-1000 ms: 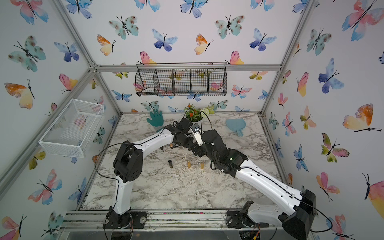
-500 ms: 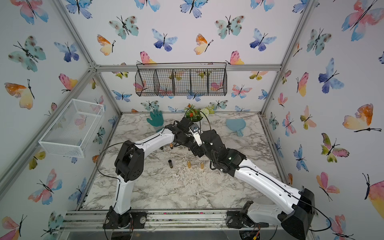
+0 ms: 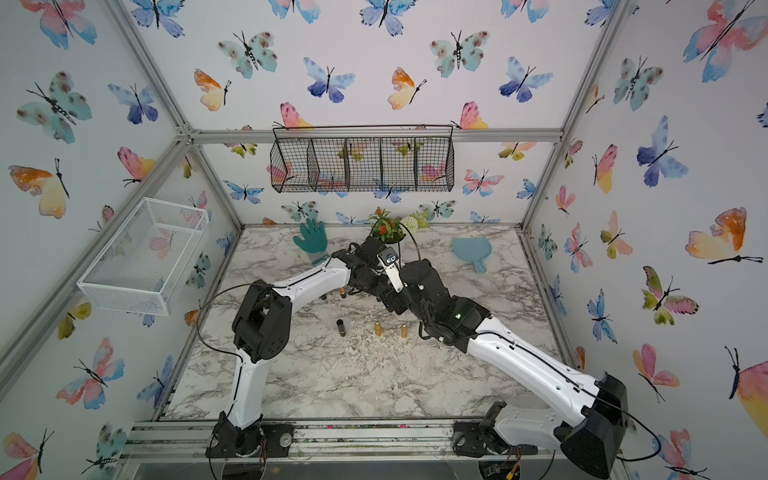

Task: Open the lipstick cap
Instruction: Pick up the lipstick at the center of the board, then open the cover of the lipstick.

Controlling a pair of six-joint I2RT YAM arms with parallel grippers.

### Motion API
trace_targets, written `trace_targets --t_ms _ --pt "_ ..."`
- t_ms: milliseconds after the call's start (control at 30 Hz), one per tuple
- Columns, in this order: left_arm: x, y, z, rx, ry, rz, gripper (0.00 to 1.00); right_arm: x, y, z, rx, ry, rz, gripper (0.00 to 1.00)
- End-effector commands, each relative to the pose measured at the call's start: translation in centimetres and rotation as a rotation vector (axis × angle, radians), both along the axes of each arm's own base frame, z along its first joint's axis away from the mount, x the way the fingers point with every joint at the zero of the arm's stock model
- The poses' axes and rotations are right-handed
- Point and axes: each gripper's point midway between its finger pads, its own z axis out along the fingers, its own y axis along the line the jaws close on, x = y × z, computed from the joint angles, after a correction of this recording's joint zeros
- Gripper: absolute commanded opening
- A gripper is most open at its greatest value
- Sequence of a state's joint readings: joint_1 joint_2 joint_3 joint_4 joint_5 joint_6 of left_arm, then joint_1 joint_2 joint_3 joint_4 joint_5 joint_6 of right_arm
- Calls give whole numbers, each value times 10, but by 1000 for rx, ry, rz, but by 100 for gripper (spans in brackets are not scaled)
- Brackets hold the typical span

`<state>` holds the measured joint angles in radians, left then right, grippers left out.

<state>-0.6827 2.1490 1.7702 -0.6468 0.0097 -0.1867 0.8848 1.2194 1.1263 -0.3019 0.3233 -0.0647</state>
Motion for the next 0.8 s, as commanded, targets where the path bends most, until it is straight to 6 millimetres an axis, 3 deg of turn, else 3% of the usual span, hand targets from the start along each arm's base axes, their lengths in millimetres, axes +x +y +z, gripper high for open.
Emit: trace_targets --t_ms 0,100,200,333,533,767 --pt "0 5 0 22 -5 7 21 0 3 2 4 -9 4 79" --pt "0 8 12 -16 -1 18 17 -1 1 2 2 -10 4 78" --pt "4 14 39 -88 -9 37 14 -2 0 1 -3 -12 5 77" --pt "3 20 99 -227 -51 29 12 -3 -1 -2 -16 -16 14 75" --pt "-25 34 167 -435 -8 -30 12 -3 12 -2 -4 -16 65 75" --pt "-62 61 218 -657 72 -71 12 4 35 -4 -16 -22 131 71"
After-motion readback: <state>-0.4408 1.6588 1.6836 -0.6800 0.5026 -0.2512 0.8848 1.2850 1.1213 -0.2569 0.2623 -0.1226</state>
